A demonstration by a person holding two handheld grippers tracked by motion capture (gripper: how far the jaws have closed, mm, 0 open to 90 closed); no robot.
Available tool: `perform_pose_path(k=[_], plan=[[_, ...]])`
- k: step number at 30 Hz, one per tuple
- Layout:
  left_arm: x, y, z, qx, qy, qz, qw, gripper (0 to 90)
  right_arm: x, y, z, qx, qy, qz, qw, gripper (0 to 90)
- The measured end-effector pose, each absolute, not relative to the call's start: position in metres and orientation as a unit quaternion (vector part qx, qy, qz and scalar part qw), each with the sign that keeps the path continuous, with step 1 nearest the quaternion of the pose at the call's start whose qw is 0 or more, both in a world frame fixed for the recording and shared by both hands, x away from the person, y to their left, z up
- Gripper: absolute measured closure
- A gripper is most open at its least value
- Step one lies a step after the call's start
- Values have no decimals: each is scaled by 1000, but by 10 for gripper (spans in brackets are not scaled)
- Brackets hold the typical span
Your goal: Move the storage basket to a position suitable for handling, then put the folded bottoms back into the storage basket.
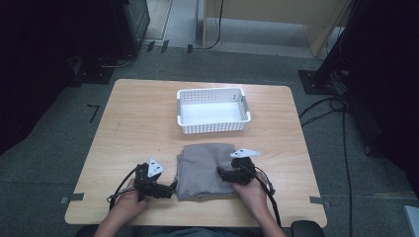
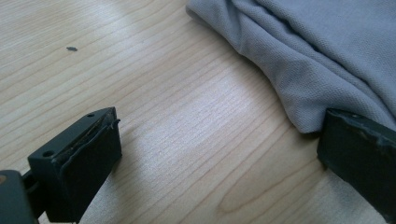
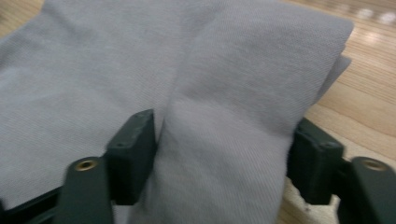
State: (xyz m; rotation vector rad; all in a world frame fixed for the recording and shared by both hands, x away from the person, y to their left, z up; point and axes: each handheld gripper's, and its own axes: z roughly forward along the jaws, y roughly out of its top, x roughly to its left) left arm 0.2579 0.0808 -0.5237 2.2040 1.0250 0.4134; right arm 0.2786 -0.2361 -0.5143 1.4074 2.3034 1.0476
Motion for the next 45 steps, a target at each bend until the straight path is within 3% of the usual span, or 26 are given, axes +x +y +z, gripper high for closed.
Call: perform_pose_path(k=[1,2,5,12,20,45], plan=[[258,81,-524,843,393,159,332,0,278,-235,-514,477,792,363,119,425],[258,81,-524,843,393,159,332,0,278,-235,-514,477,792,363,119,425],[258,81,-524,843,393,158,332,0,279,-232,-512,473,796,363,102,546],[258,81,-524,843,393,159,333,0,284,-236,-509,485,790,369,68,671],[258,81,-524,842,393,158,333,0,295,-238,-493,504,792,343,19,703],[258,80,-524,842,394,159,334,0,321,-233,-411,480,821,307,24,707]])
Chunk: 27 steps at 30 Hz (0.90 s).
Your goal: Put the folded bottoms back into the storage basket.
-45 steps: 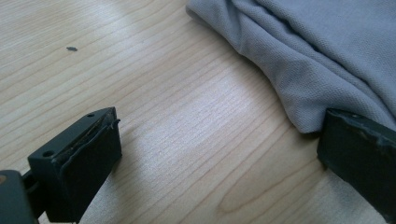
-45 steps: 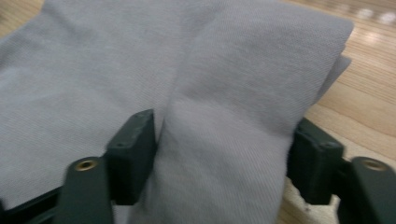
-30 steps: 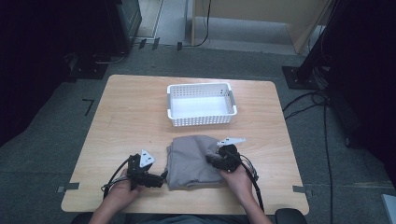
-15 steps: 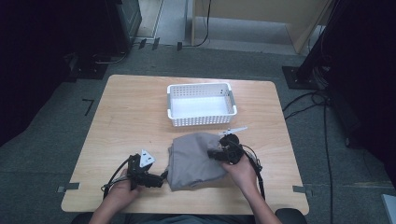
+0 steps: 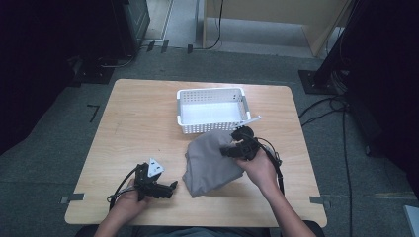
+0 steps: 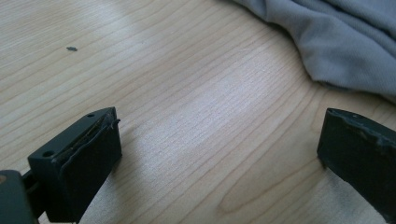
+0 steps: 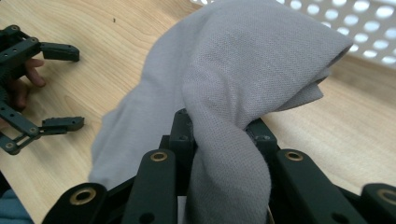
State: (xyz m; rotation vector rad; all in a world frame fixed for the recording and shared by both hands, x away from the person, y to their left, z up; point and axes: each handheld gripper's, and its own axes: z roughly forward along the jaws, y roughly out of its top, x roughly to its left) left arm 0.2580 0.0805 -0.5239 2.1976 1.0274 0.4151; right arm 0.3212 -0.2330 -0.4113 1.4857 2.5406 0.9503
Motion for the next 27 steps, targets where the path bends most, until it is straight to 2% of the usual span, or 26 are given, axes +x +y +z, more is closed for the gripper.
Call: perform_pose_path(k=[27], plan=[[258,81,-524,844,391,158,331,0,355,-217,-299,437,857,268,58,706]])
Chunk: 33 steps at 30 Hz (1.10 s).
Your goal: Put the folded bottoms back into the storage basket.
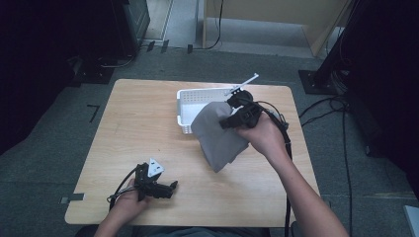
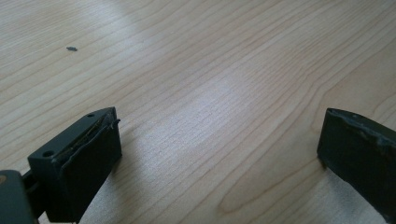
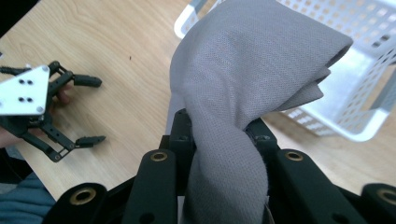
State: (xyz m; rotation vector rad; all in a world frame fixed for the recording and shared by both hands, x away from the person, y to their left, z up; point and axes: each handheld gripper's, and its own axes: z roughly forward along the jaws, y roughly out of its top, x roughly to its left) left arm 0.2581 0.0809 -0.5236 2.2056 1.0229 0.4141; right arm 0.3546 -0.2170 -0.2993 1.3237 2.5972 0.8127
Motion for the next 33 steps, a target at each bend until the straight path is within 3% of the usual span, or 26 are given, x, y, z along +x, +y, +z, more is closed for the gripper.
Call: perform_pose_path(k=[9,19,26,33], plan=[[258,81,-524,844,392,158,331,0,388,-211,-250,443,854,262,82,705],[258,81,-524,843,392,159,333,0,431,-198,-224,463,842,261,96,705],[258,81,-524,842,393,159,333,0,459,-182,-227,477,836,253,95,705],[258,81,-524,843,392,159,332,0,500,-163,-261,510,820,243,88,705]])
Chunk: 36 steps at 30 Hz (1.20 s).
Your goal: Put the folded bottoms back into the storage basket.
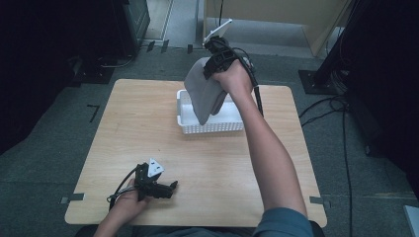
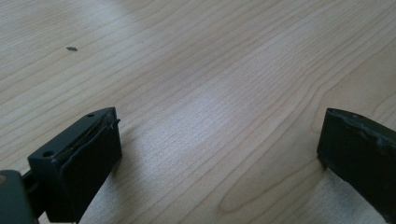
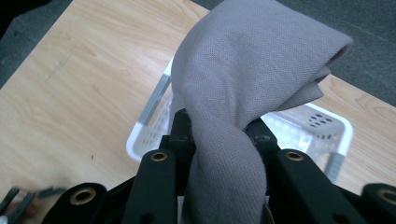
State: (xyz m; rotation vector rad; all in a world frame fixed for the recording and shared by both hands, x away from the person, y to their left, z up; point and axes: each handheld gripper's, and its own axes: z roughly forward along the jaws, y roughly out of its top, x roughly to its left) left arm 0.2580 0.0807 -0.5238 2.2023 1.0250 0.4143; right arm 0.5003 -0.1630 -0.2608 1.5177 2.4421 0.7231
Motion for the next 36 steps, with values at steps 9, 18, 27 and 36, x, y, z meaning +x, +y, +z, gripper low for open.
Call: perform_pose_path(k=[9,18,27,36], plan=[[258,81,-524,843,392,158,332,0,523,-148,-298,531,803,263,64,705],[258,81,-524,843,391,158,334,0,533,-159,-340,550,787,276,41,704],[258,81,-524,843,391,158,334,0,529,-192,-379,549,775,310,45,698],[258,80,-524,842,392,159,336,0,524,-220,-415,576,747,331,24,693]])
